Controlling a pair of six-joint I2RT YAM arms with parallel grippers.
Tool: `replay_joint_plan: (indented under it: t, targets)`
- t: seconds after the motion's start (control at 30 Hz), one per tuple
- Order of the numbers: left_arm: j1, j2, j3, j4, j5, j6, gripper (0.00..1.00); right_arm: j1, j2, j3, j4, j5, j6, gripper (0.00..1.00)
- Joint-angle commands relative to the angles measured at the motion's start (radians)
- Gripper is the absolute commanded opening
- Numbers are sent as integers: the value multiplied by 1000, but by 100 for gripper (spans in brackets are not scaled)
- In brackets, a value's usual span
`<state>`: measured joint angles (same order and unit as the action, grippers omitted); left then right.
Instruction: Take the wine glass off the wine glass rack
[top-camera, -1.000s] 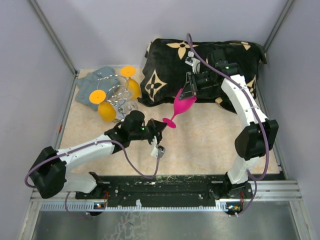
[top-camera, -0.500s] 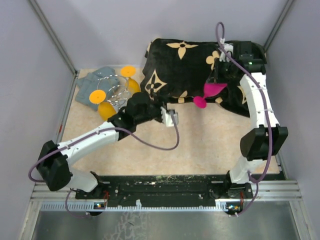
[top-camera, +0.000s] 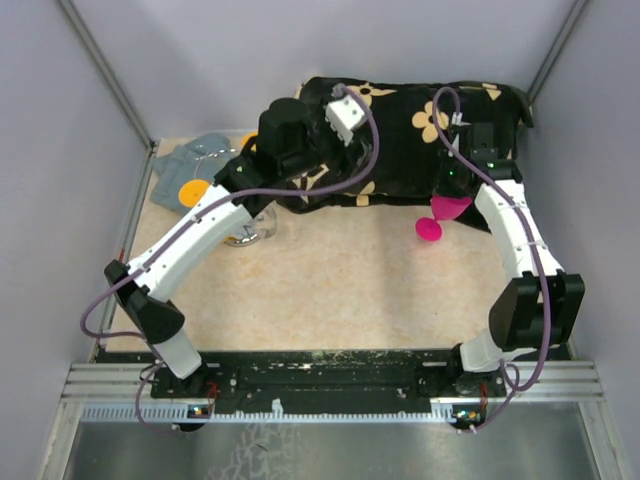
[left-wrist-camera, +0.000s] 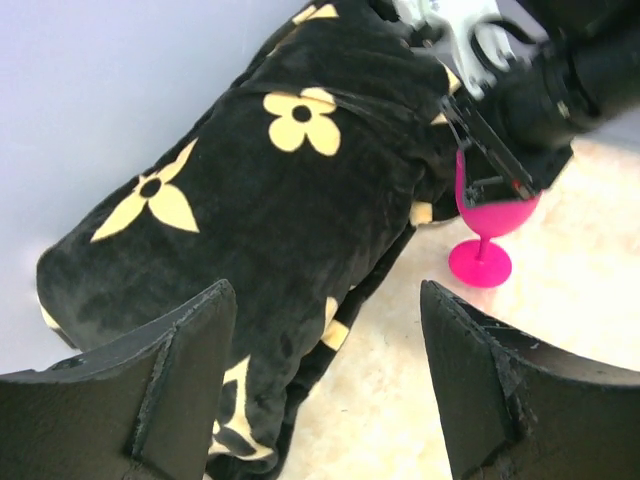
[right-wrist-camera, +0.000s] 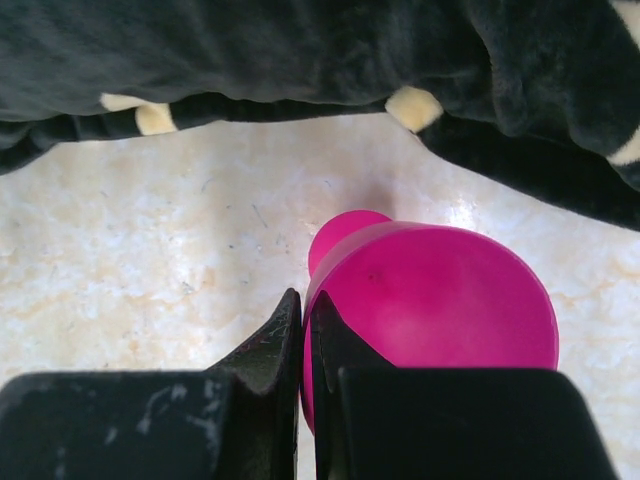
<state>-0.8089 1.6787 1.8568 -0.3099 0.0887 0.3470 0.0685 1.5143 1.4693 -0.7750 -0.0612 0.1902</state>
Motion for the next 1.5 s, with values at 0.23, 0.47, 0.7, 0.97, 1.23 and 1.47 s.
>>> replay_joint_plan:
  t: [0.23,0.47,0.7,0.97,1.23,1.47]
  targets:
    - [223,77,254,-256,64,-400,80,77,-29,-75,173,213,40,0]
    - [339,-35,114,-293,68,-470,83,91,19,-122,197,233,49,0]
    - [418,-110,24,-317,92,-523,88,99,54,-143,194,218,56,0]
    - [507,-134,-9,-364,158,-611,94,99,86,-125,176,188,55,17]
    - [539,-181,-71,-387,145,-608,100,98,73,-84,160,136,57,50]
    - [654,-215,-137,-390,227,-658,100,99,48,3,116,98,66,55]
